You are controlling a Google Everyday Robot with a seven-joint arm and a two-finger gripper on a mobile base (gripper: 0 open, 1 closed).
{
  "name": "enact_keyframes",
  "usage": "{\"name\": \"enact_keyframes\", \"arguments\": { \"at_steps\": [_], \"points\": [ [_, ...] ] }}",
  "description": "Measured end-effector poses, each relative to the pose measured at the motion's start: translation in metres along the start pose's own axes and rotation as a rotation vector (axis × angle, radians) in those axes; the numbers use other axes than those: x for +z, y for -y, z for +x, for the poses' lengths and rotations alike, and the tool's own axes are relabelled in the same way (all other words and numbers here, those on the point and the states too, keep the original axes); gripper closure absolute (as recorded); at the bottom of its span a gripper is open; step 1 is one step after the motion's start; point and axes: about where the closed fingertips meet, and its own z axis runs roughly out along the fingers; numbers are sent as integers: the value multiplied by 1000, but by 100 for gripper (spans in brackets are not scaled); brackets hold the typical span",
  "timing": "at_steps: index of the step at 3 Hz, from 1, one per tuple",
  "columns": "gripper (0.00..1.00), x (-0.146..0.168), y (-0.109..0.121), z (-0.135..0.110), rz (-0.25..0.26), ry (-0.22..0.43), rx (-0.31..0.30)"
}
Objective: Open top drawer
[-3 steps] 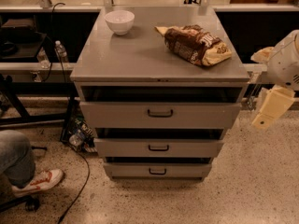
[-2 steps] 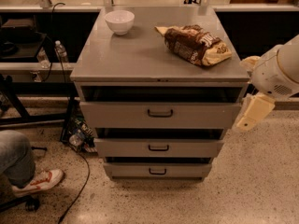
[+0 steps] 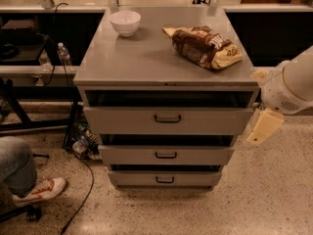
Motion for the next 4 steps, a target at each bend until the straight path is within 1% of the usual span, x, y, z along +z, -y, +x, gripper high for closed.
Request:
{"name": "enact_keyframes", "arguments": {
  "at_steps": [1,2,3,4],
  "points": [
    [0,63,-8,32,0,-59,-18],
    [0,97,-8,49,5,-82,-21],
    [0,131,-2,58,16,-117,-39],
    [0,178,13,31,41,-93,-120]
  ]
}}
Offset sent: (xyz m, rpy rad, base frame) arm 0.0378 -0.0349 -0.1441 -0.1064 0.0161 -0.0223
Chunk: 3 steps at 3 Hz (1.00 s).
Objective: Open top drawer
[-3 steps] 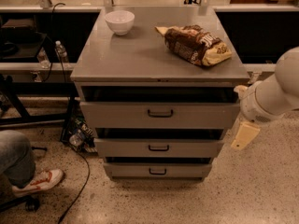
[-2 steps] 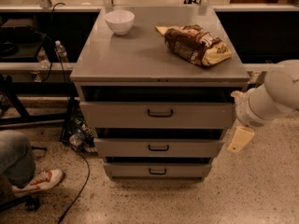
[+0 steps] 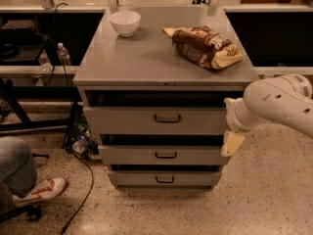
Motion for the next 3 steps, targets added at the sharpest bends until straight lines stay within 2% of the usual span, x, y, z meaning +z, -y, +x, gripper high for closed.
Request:
{"name": "enact_keyframes", "arguments": {
  "at_steps": [2,3],
  "points": [
    [0,9,2,0,-9,11,-15],
    [0,32,10,-3,-16,8,-48]
  ]
}}
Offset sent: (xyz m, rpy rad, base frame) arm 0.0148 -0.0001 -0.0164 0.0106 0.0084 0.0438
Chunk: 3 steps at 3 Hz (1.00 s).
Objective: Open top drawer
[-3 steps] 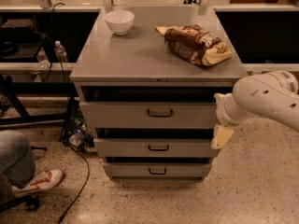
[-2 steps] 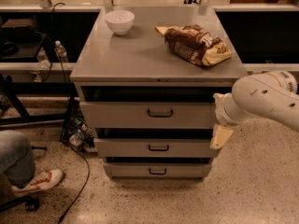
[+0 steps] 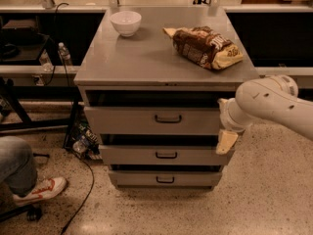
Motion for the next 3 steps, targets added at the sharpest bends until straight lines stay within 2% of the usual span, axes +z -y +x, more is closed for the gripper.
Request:
{"name": "enact_keyframes", "arguments": {
  "at_steps": [2,3],
  "points": [
    [0,43,17,0,-17,-30,-25],
    [26,52,20,6,-31,-33,-14]
  ]
}}
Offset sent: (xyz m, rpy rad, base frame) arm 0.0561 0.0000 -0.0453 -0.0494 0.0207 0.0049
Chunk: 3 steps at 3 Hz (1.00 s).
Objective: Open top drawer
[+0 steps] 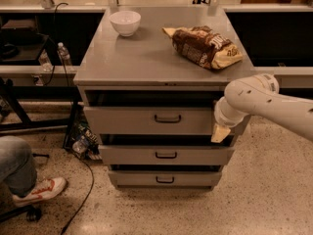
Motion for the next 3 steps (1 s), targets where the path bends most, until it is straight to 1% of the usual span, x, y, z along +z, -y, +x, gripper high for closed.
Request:
{"name": "enact_keyframes", "arguments": {
  "at_steps": [1,2,3],
  "points": [
    [48,-10,-8,4,-11,-10,2],
    [72,-33,-26,7,-31,-19,23],
    [96,-64,-42,9,-54,-32,45]
  ]
}}
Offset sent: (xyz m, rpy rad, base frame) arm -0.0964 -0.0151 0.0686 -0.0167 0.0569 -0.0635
